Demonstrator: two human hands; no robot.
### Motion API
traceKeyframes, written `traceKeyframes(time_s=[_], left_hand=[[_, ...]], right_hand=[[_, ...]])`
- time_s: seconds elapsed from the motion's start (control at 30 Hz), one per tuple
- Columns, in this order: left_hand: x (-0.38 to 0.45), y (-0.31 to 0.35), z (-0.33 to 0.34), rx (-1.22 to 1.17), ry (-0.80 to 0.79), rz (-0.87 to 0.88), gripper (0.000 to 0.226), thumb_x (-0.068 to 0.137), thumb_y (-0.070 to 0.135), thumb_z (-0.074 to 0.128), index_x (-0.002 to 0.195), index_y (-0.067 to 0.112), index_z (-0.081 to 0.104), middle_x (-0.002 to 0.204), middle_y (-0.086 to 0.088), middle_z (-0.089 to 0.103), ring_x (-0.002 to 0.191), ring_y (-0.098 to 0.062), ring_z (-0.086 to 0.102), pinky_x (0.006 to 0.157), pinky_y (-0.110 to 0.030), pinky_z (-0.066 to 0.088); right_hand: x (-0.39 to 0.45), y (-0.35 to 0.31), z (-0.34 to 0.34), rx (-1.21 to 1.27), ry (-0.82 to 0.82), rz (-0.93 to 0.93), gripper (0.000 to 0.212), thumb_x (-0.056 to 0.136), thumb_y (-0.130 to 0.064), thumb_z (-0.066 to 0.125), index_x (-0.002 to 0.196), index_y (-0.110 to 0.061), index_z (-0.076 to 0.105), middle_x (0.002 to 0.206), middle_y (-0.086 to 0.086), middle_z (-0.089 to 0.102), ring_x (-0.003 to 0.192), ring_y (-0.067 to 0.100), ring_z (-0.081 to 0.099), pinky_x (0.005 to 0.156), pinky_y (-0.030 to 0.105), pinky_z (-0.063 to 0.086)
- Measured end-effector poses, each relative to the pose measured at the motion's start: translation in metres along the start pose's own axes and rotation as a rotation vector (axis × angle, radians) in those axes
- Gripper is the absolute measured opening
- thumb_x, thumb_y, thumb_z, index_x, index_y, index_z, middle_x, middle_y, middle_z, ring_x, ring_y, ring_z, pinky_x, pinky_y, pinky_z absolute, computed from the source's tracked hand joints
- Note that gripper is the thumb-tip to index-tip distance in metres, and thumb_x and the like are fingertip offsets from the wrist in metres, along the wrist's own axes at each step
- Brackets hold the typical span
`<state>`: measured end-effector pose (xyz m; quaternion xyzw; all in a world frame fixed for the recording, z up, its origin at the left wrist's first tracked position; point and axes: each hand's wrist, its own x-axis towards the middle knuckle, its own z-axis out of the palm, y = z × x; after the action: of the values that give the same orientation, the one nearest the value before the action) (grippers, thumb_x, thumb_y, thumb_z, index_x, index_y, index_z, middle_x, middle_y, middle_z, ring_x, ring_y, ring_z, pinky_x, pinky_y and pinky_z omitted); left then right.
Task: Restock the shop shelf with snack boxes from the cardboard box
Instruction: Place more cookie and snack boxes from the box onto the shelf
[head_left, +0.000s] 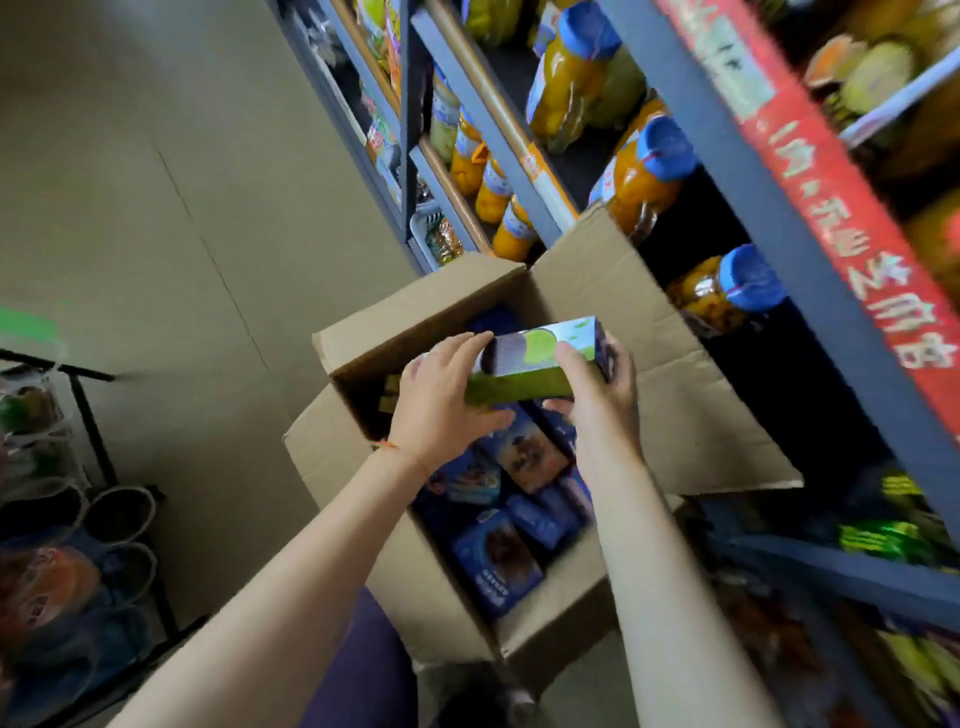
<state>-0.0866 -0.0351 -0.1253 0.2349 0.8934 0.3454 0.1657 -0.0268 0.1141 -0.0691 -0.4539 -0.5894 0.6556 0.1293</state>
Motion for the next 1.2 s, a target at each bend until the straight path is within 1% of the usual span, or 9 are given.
traceKeyframes(time_s=[0.2, 0.3, 0.4, 0.5, 0.6, 0.73, 0.9, 1.07, 1.2], left_hand=[[-0.076, 0.137, -0.003, -0.078, 0.09, 0.282, 0.081, 0.062, 0.054, 0.07, 0.132, 0.016, 0.059, 0.121, -0.003, 0.065, 0.111, -0.02, 0.059, 0.093, -0.035, 0.047], [-0.135, 0.212, 0.004, -0.582, -0.055, 0.101, 0.055, 0.063, 0.042, 0.077, 0.114, 0.022, 0.068, 0.097, 0.004, 0.071, 0.084, -0.011, 0.063, 0.077, -0.031, 0.052], [-0.195, 0.292, 0.011, -1.129, -0.284, -0.105, 0.012, 0.078, 0.025, 0.07, 0.086, 0.019, 0.077, 0.085, -0.004, 0.073, 0.082, -0.025, 0.068, 0.078, -0.043, 0.057], [-0.254, 0.361, 0.021, -1.417, -0.561, -0.16, 0.046, 0.079, 0.045, 0.051, 0.102, 0.013, 0.075, 0.096, -0.01, 0.075, 0.082, -0.023, 0.071, 0.078, -0.037, 0.058], [-0.296, 0.409, 0.034, -1.403, -0.667, -0.028, 0.053, 0.084, 0.049, 0.041, 0.1, 0.016, 0.079, 0.105, -0.008, 0.075, 0.091, -0.019, 0.073, 0.082, -0.034, 0.059], [-0.329, 0.454, 0.054, -1.314, -0.654, 0.131, 0.057, 0.092, 0.044, 0.05, 0.135, 0.008, 0.058, 0.133, -0.016, 0.062, 0.117, -0.027, 0.062, 0.088, -0.038, 0.057], [-0.353, 0.498, 0.069, -0.959, -0.467, 0.533, 0.038, 0.079, 0.02, 0.08, 0.114, 0.009, 0.069, 0.107, -0.015, 0.074, 0.095, -0.023, 0.067, 0.086, -0.045, 0.057], [-0.372, 0.54, 0.092, -0.614, -0.292, 0.807, 0.057, 0.074, 0.021, 0.085, 0.126, 0.012, 0.064, 0.096, 0.007, 0.072, 0.086, -0.001, 0.062, 0.079, -0.024, 0.053], [-0.378, 0.568, 0.1, -0.593, -0.434, 0.901, 0.049, 0.077, 0.025, 0.083, 0.123, 0.017, 0.066, 0.109, -0.003, 0.073, 0.102, -0.024, 0.068, 0.091, -0.041, 0.055]], right_hand=[[-0.108, -0.064, -0.138, 0.108, 0.056, -0.267, 0.042, 0.088, -0.02, 0.073, 0.122, -0.012, 0.049, 0.097, -0.003, 0.066, 0.07, 0.003, 0.066, 0.052, 0.024, 0.052], [-0.167, -0.079, -0.215, 0.05, 0.043, -0.426, 0.056, 0.08, -0.04, 0.076, 0.123, -0.015, 0.049, 0.082, -0.003, 0.061, 0.065, 0.0, 0.06, 0.058, 0.016, 0.048], [-0.218, -0.076, -0.29, -0.016, -0.019, -0.495, 0.051, 0.08, -0.06, 0.07, 0.116, -0.026, 0.058, 0.091, -0.001, 0.064, 0.081, 0.005, 0.063, 0.072, 0.019, 0.049], [-0.266, -0.075, -0.348, 0.008, -0.009, -0.568, 0.023, 0.087, -0.046, 0.067, 0.103, -0.029, 0.066, 0.092, -0.018, 0.072, 0.088, -0.001, 0.065, 0.078, 0.016, 0.051], [-0.301, -0.074, -0.398, 0.053, 0.033, -0.636, 0.03, 0.088, -0.038, 0.061, 0.111, -0.019, 0.067, 0.107, -0.006, 0.074, 0.102, 0.009, 0.067, 0.087, 0.022, 0.052], [-0.337, -0.08, -0.459, 0.02, 0.076, -0.66, 0.04, 0.088, -0.05, 0.061, 0.121, -0.028, 0.065, 0.122, -0.01, 0.068, 0.117, 0.008, 0.061, 0.1, 0.036, 0.048], [-0.371, -0.087, -0.517, 0.026, 0.189, -0.726, 0.047, 0.077, -0.061, 0.067, 0.117, -0.037, 0.059, 0.109, -0.022, 0.068, 0.107, 0.0, 0.063, 0.088, 0.02, 0.048], [-0.392, -0.088, -0.55, 0.11, 0.375, -0.869, 0.048, 0.08, -0.044, 0.077, 0.119, -0.025, 0.057, 0.114, 0.004, 0.071, 0.109, 0.025, 0.067, 0.096, 0.055, 0.05], [-0.408, -0.09, -0.581, 0.1, 0.475, -0.903, 0.05, 0.078, -0.03, 0.084, 0.116, -0.023, 0.052, 0.106, -0.011, 0.072, 0.101, 0.008, 0.068, 0.088, 0.026, 0.054]])
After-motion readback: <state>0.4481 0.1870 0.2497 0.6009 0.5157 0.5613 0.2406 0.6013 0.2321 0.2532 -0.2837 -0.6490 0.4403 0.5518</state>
